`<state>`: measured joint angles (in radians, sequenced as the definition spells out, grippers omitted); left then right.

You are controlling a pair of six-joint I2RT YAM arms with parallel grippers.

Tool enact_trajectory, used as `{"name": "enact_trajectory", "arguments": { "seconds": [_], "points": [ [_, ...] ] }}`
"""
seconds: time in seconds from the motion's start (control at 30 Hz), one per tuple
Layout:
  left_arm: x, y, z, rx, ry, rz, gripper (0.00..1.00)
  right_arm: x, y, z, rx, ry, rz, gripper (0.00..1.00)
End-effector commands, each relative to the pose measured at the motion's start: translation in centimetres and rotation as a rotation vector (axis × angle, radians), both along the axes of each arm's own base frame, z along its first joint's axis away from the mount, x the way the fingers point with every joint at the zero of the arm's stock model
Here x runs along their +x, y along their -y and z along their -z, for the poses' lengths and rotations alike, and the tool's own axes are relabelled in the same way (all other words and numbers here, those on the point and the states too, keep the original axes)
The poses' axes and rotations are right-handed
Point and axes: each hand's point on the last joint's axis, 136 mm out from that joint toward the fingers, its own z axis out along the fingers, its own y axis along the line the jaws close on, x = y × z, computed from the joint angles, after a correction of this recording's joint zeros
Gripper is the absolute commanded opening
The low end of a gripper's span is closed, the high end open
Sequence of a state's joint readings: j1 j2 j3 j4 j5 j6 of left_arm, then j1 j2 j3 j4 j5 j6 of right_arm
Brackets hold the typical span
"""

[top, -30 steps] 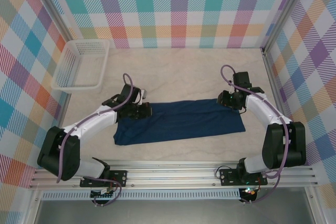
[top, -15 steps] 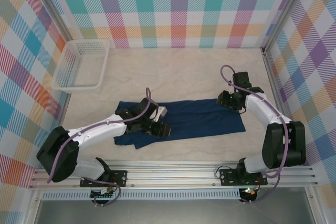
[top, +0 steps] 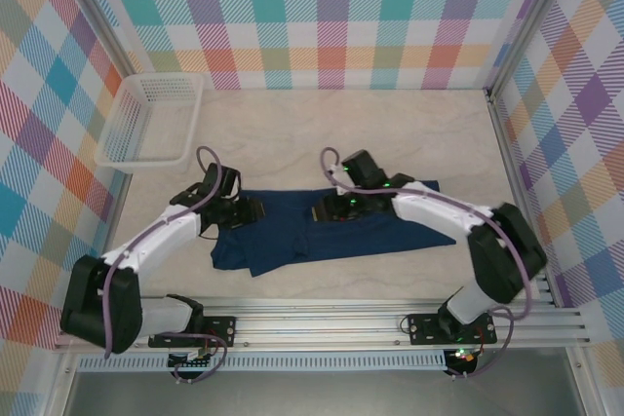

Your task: Fold the inside-out t-shirt

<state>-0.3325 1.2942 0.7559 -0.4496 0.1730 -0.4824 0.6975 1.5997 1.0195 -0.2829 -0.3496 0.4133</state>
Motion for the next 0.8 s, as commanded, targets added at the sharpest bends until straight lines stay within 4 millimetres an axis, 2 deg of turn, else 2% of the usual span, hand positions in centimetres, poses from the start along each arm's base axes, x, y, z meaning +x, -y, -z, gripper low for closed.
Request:
{"name": "enact_trajectory", "arguments": {
  "seconds": [0.0, 0.07, 0.17, 0.37, 0.63, 0.77],
  "points": [
    [3.2, 0.3, -0.4, 0.0, 0.037, -0.017, 0.46, 2.2, -4.3, -1.3, 0.104, 0.008, -0.003, 0.46],
    [4.4, -1.6, 0.3, 0.055, 0.014, -0.077, 0.45, 3.3, -4.4, 0.2, 0.042, -0.047, 0.057, 0.45],
    [5.3, -4.3, 0.7, 0.116, 0.014, -0.142, 0.47, 3.8, -4.6, 1.9, 0.013, -0.092, 0.095, 0.47],
    [6.4, -7.7, 1.1, 0.193, 0.016, -0.223, 0.51, 4.5, -5.2, 3.9, 0.004, -0.148, 0.149, 0.49],
    [9.1, -8.2, 3.1, 0.196, -0.031, -0.232, 0.51, 4.3, -5.4, 5.2, 0.009, -0.208, 0.186, 0.5],
    [10.1, -8.1, 3.7, 0.185, -0.043, -0.225, 0.44, 4.7, -5.7, 5.5, 0.015, -0.211, 0.205, 0.48]
  ]
}}
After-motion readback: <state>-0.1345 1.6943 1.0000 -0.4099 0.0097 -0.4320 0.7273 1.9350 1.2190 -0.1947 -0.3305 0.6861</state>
